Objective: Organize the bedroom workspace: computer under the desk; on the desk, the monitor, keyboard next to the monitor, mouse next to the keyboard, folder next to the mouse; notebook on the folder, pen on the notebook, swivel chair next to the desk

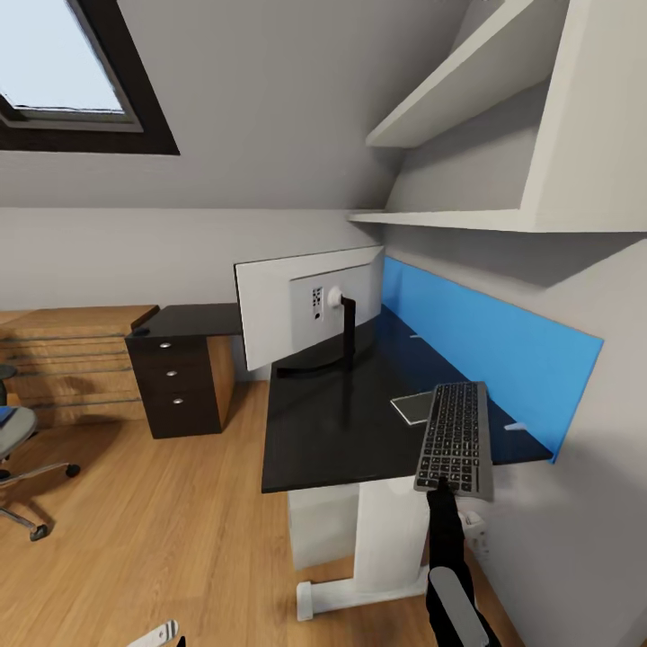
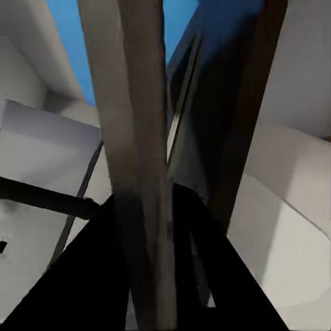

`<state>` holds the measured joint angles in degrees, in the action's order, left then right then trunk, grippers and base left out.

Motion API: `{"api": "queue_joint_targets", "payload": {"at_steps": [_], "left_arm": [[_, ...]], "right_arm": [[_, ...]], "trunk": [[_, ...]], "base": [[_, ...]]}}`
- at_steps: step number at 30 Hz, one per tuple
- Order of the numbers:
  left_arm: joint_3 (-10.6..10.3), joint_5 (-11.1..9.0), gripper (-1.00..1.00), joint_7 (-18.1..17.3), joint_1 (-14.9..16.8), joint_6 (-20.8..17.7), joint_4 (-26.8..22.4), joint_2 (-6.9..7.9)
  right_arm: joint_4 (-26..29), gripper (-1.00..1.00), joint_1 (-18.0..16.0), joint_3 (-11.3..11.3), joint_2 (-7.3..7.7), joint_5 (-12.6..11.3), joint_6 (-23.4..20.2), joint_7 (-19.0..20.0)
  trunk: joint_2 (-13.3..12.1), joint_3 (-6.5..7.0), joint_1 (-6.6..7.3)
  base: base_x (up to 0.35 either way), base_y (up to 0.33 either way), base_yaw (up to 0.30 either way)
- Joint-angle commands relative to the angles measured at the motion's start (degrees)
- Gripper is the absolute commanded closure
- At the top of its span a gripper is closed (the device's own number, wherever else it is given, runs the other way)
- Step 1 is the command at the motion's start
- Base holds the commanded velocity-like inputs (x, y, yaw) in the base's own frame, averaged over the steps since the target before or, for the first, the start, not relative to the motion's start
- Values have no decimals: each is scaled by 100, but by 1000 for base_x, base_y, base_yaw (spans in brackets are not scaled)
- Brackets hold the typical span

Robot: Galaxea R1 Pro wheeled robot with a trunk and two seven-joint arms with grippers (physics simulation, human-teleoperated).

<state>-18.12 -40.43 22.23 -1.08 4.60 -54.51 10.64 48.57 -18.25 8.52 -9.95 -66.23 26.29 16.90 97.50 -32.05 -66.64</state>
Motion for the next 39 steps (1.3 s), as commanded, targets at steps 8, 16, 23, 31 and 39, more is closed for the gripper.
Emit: {"api": "queue_joint_targets", "payload": {"at_steps": [8, 16, 23, 31, 39], "left_arm": [[-28, -61, -100, 36, 2, 41, -7, 12], [-28, -60, -100, 36, 2, 41, -7, 11], [-28, -55, -100, 24, 2, 41, -7, 16], [-25, -53, -100, 26, 2, 40, -7, 17], [-25, -52, -100, 19, 2, 33, -3, 17]], "right_arm": [[570, 100, 208, -247, -5, -46, -32, 47], [1026, 100, 631, -1039, -5, -51, -26, 27], [1097, 100, 701, -1444, -5, -57, -16, 34], [1097, 100, 775, -2223, -5, -58, 20, 26], [1063, 100, 788, -2523, -5, -52, 26, 30]], "trunk": [[-320, 139, 177], [-560, 247, 308], [-560, 247, 308], [-560, 263, 308], [-560, 312, 308]], "base": [[0, 0, 0], [0, 0, 0], [0, 0, 0], [-3, 0, 1], [-215, 148, 75]]}}
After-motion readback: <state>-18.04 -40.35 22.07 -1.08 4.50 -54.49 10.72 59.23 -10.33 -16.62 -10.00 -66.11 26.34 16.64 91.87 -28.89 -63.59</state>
